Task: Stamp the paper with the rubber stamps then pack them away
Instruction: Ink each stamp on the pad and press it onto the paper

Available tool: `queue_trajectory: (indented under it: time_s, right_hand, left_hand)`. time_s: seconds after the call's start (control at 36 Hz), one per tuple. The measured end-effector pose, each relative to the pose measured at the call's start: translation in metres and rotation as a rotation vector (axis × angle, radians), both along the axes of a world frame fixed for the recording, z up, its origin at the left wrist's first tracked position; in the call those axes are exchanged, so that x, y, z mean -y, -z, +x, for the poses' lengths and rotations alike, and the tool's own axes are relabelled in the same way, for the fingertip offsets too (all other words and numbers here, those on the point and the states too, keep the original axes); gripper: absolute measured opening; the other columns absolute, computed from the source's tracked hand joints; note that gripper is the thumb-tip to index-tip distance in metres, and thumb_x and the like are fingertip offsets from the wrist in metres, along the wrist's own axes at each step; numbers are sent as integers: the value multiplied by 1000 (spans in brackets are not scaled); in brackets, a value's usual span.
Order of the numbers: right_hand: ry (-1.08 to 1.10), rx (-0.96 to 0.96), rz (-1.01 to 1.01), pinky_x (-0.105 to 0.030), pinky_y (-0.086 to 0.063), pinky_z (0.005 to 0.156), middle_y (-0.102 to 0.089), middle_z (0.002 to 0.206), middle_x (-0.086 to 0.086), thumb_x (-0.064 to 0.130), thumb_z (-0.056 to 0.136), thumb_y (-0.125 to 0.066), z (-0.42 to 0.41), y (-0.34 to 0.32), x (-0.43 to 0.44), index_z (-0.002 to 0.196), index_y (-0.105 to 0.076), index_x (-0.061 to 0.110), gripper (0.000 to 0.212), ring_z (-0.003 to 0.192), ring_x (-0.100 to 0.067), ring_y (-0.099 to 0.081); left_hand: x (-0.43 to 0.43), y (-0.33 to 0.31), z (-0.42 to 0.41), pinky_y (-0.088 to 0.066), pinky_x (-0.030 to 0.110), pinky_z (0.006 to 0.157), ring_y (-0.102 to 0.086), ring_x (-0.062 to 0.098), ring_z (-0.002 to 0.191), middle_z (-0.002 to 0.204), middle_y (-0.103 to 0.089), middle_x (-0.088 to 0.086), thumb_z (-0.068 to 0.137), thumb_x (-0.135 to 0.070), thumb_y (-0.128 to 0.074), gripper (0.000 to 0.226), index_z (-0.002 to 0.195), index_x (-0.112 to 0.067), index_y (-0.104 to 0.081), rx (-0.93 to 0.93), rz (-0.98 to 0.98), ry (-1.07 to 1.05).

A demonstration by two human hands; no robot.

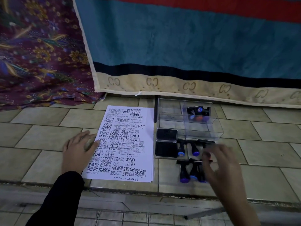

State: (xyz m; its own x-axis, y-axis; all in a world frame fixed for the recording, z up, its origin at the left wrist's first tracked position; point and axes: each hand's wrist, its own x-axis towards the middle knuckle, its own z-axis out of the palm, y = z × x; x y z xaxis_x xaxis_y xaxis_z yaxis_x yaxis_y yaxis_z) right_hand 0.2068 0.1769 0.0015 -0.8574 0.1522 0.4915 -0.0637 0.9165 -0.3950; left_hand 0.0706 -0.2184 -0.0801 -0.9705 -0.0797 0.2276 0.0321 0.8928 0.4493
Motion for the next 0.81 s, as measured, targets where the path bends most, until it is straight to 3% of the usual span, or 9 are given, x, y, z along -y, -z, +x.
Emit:
queue_trajectory:
  time_s: [0.08,0.17,0.33,0.42,0.56,0.67,0.81]
  right_hand:
    - [66,27,-36,-22,-38,76,-60,95,0,12,84,-62,-55,-14,-7,97,-63,15,14,88,-15,-52]
    - [99,104,-103,-35,-52,76,-64,97,-5,14,89,-57,-114,-19,-13,100,-66,11,14,86,-18,-59]
    - [181,324,-36,-35,-53,73,-66,96,-16,9,88,-53,-193,-25,-22,94,-66,5,15,85,-30,-63]
    - [246,474,-25,-36,-54,75,-67,95,-19,7,85,-55,-211,-27,-24,90,-65,2,12,88,-32,-64]
    - [267,635,-1,-33,-48,73,-63,107,-19,12,87,-63,-217,-23,-29,104,-59,-2,22,98,-33,-62]
    - [276,677,-44,-31,-43,70,-60,105,-20,9,89,-59,-220,-21,-29,108,-58,-6,24,95,-31,-61]
    - [299,648,-35,-37,-50,80,-58,112,-23,1,87,-56,-220,-17,-25,107,-56,-7,22,101,-35,-60]
  left_hand:
    - [1,0,0,-19,44,114,-44,17,131,136,-56,-7,83,-56,-49,42,113,-35,-68,1,2,2]
    - [1,0,-1,-19,45,114,-44,17,131,137,-55,-7,83,-57,-49,41,113,-35,-67,3,-5,3]
    - [0,-2,-1,-21,44,111,-46,20,129,135,-57,-5,82,-55,-49,41,110,-34,-68,0,3,7]
    - [-1,-3,0,-22,45,111,-46,21,129,135,-57,-4,81,-55,-49,41,110,-32,-69,1,-1,7]
    - [1,-2,-1,-20,44,113,-45,18,131,137,-55,-6,82,-55,-49,41,111,-34,-68,15,3,6]
    - [2,0,-2,-20,44,113,-45,18,130,137,-55,-7,82,-56,-49,41,111,-35,-67,16,-4,7]
    - [3,1,-3,-19,42,113,-45,17,130,136,-55,-8,82,-56,-49,41,112,-35,-68,17,-3,4]
